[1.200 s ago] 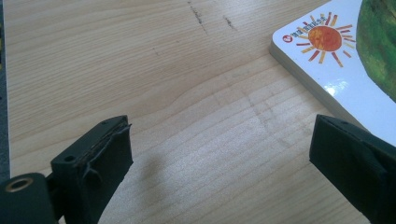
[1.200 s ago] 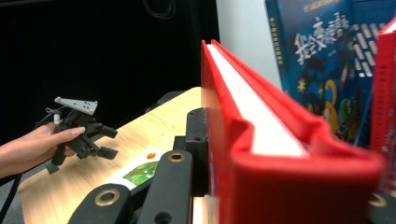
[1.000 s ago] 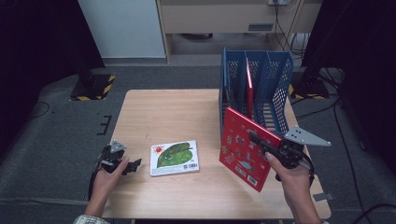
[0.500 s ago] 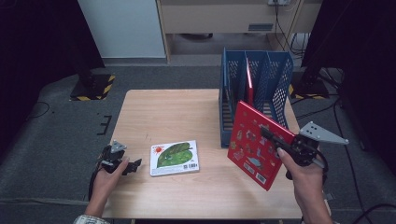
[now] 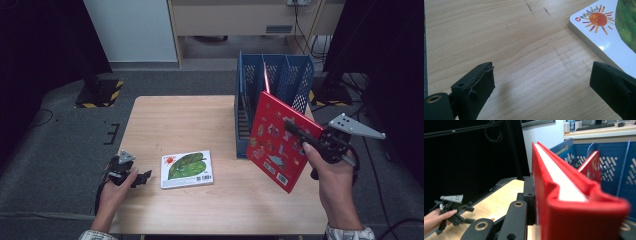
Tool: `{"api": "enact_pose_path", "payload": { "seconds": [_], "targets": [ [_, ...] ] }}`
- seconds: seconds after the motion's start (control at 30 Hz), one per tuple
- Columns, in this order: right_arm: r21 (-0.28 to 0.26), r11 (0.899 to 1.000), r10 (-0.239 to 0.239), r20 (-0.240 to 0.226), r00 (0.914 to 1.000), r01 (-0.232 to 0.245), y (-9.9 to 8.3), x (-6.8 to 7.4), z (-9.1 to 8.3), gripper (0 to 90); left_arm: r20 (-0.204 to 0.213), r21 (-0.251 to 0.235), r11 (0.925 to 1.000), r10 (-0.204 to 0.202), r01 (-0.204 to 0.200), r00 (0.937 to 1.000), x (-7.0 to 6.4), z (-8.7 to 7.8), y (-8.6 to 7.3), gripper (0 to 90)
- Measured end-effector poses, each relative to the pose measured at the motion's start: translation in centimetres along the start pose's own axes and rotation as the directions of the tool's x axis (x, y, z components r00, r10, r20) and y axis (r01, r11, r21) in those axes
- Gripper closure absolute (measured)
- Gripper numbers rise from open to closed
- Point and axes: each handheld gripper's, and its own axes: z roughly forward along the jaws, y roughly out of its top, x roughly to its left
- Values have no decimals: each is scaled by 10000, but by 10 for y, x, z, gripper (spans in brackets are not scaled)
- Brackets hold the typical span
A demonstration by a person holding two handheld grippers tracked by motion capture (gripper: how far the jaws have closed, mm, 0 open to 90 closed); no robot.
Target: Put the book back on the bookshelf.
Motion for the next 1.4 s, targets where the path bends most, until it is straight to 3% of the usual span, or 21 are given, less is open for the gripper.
{"api": "enact_pose_path", "payload": {
  "seconds": [0.4, 0.8, 1.4],
  "targets": [
    [-60, 10000, -55, 644, 9979, 59, 19, -14, 8, 797, -4, -30, 10000, -22, 22, 10000, 0, 0, 0, 50],
    [-2, 9996, -288, 1215, 9922, 290, 25, -19, 5, 798, -35, -55, 10000, -55, 54, 10000, 1, -1, 0, 50],
    [-64, 9997, -231, 1914, 9812, 248, 35, -32, 5, 798, -57, -117, 9999, -114, 113, 9999, 2, -2, 0, 50]
  ]
}}
